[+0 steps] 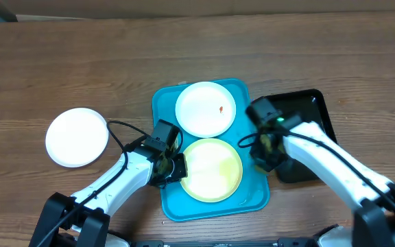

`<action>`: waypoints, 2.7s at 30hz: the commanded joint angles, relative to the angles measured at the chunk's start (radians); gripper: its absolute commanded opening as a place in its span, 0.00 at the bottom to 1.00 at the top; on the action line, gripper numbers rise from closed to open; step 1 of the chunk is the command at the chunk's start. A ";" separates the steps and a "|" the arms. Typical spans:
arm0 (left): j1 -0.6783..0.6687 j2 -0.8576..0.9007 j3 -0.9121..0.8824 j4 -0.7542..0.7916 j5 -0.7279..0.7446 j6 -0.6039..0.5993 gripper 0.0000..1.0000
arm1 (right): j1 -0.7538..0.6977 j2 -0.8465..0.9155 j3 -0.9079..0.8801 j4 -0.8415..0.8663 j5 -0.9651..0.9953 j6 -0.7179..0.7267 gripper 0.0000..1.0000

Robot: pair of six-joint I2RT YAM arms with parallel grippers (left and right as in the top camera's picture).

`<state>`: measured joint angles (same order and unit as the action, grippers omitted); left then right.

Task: Clean dirty plates on tray and stack at the side
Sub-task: 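Scrub the yellow plate with the sponge held in the right gripper, then lift the yellow plate with the left gripper and tilt it over black tray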

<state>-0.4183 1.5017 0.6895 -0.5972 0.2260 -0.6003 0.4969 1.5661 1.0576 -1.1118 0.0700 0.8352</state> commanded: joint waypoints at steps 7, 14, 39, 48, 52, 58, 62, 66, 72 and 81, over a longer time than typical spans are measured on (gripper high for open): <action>0.006 0.015 -0.020 -0.003 -0.095 -0.003 0.04 | -0.147 -0.198 -0.002 0.031 0.064 -0.181 0.04; 0.006 0.014 -0.018 -0.003 -0.095 0.027 0.04 | -0.346 -0.152 -0.027 0.153 -0.017 -0.328 0.04; 0.001 0.014 0.242 -0.226 -0.060 0.322 0.04 | -0.530 -0.183 0.112 -0.003 -0.271 -0.451 0.45; -0.100 0.015 0.636 -0.254 -0.119 0.285 0.04 | -0.744 -0.240 0.116 -0.047 -0.433 -0.451 0.49; -0.197 0.015 0.681 -0.075 -0.257 0.214 0.04 | -0.792 -0.240 0.116 -0.055 -0.454 -0.451 0.49; -0.394 0.092 0.683 0.197 -0.578 0.241 0.04 | -0.807 -0.240 0.116 -0.084 -0.454 -0.451 0.49; -0.502 0.185 0.714 0.264 -0.785 0.374 0.04 | -0.807 -0.240 0.116 -0.101 -0.454 -0.451 0.49; -0.559 0.251 0.762 0.251 -0.946 0.448 0.04 | -0.807 -0.240 0.116 -0.119 -0.453 -0.451 0.49; -0.579 0.261 0.806 0.258 -1.015 0.540 0.04 | -0.807 -0.240 0.116 -0.125 -0.453 -0.472 0.49; -0.604 0.261 0.824 0.335 -1.066 0.791 0.04 | -0.807 -0.240 0.116 -0.125 -0.453 -0.474 0.49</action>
<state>-1.0000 1.7748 1.4837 -0.2924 -0.7872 0.0486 -0.3058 1.3396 1.1538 -1.2396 -0.3687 0.3824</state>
